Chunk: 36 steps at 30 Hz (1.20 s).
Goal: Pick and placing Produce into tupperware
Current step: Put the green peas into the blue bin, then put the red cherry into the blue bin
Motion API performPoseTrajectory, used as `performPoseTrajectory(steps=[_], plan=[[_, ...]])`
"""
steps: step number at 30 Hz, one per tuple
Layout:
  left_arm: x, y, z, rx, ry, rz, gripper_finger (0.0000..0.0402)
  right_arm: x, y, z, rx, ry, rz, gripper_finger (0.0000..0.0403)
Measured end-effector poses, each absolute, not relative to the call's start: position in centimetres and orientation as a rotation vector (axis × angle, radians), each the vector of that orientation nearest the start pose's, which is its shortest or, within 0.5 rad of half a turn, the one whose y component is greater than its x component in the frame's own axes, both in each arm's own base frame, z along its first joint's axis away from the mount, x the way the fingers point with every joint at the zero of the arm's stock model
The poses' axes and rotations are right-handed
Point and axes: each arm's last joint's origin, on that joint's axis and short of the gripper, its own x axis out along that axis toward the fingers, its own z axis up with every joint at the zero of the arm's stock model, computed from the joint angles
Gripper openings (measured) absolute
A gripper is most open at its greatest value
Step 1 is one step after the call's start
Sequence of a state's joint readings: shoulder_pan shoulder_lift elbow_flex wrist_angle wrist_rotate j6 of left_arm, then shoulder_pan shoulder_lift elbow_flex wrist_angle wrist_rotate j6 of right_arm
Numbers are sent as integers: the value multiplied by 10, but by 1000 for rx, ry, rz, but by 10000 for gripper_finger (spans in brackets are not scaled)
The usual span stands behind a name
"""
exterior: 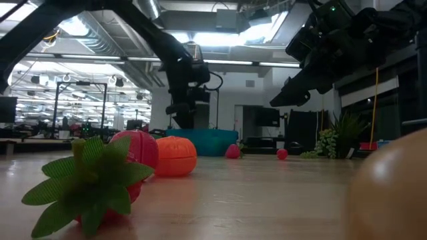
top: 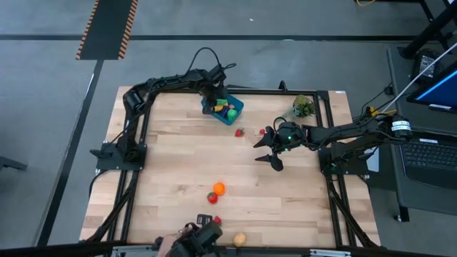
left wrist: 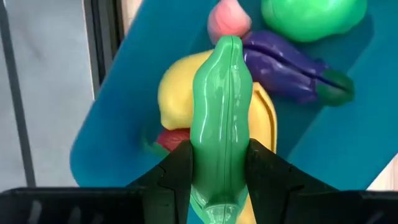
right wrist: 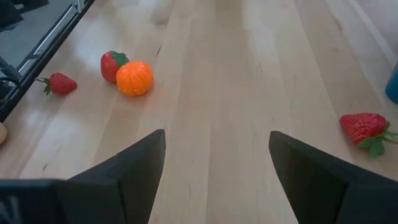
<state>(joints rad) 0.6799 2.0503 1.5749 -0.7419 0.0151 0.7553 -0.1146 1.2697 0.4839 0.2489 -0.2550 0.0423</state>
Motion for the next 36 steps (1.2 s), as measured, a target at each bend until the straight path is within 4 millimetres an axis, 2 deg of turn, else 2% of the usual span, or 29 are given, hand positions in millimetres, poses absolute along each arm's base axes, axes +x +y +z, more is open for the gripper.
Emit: performPoseTrajectory(steps=[7,15,21,26,36], plan=[[327,267,181,233,1304,92,115,239,-20,176,137,531,126,288],[328,265,181,233,1306,97,170,239,-20,176,137,531,126,288],[330,261,184,278,1350,140,175,239,-20,176,138,531,126,288],[332,255,191,317,1365,168,168,239,-20,176,138,531,126,288],[328,246,224,299,1251,178,151,239,-20,176,142,531,125,288]])
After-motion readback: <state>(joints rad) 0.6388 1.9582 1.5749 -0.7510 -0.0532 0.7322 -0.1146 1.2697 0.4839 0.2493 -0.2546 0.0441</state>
